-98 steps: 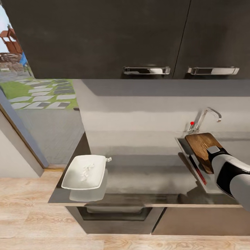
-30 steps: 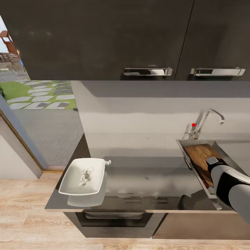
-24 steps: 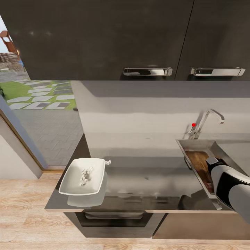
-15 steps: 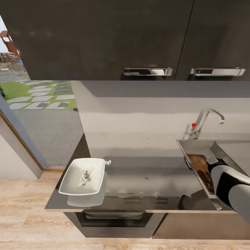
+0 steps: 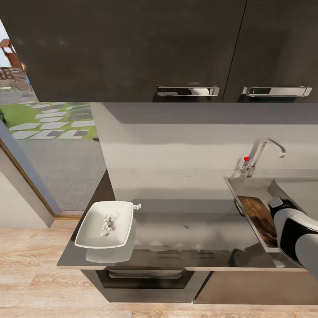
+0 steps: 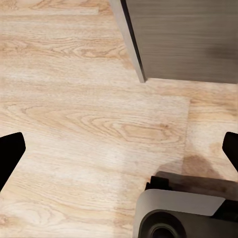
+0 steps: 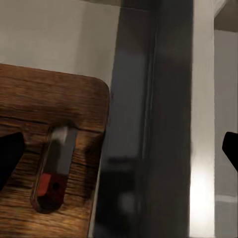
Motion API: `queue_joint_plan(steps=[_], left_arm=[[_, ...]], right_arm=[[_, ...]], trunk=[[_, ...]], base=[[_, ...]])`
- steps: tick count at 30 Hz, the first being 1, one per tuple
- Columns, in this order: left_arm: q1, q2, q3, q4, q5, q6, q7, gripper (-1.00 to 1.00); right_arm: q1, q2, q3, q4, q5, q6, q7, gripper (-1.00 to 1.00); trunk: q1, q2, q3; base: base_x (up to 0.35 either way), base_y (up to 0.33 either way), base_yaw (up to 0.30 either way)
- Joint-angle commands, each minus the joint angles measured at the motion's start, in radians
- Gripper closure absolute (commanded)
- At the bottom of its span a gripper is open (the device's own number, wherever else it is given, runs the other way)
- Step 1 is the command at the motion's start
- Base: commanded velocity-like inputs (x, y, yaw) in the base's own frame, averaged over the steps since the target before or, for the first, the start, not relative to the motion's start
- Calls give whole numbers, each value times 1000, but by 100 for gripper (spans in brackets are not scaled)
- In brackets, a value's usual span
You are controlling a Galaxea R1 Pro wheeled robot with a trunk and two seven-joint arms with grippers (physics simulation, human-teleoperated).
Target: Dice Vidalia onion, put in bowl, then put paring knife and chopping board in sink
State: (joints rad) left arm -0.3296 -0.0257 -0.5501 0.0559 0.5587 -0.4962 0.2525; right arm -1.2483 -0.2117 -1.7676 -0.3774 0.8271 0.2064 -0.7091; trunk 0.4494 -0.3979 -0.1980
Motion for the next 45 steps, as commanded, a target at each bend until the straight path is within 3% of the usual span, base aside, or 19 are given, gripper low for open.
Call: queue_joint_plan(steps=[1, 3, 5, 12, 16, 21, 28, 40, 45], left_arm=[[-2, -1, -8, 4, 2, -4, 4, -100], [-2, -2, -8, 4, 2, -4, 4, -100], [-2, -2, -8, 4, 3, -4, 4, -100], [-2, -2, -8, 4, 3, -4, 4, -100], [-2, -2, -8, 4, 2, -4, 4, -100], [-2, -3, -8, 4, 2, -4, 4, -100], [-2, -3, -8, 4, 2, -4, 4, -100], [-2, -3, -8, 4, 2, -4, 5, -100], [-2, -3, -8, 4, 3, -4, 5, -100]], right_arm=[[-4, -1, 6, -1, 10, 23, -1, -100], [-12, -2, 24, -2, 10, 51, -1, -100], [-69, -3, 57, -6, 10, 105, -5, -100], [-202, -1, 79, -44, 10, 227, -52, -100], [-263, 4, 151, -52, 8, 291, -102, -100], [-277, 6, 187, -56, 6, 316, -118, -100], [-281, 6, 194, -57, 4, 361, -119, -100], [-281, 10, 199, -53, 6, 370, -118, -100], [-281, 15, 253, -51, 6, 370, -116, -100]], trunk=[[1, -2, -2], [1, -2, -2], [1, -2, -2], [1, -2, -2], [1, -2, -2], [1, -2, -2], [1, -2, -2], [1, -2, -2], [1, -2, -2]], base=[[0, 0, 0], [0, 0, 0], [0, 0, 0], [-77, 5, 0], [-252, 73, 0], [-305, 84, 0], [-321, 73, 0], [-325, 18, 0], [-326, 0, 0]])
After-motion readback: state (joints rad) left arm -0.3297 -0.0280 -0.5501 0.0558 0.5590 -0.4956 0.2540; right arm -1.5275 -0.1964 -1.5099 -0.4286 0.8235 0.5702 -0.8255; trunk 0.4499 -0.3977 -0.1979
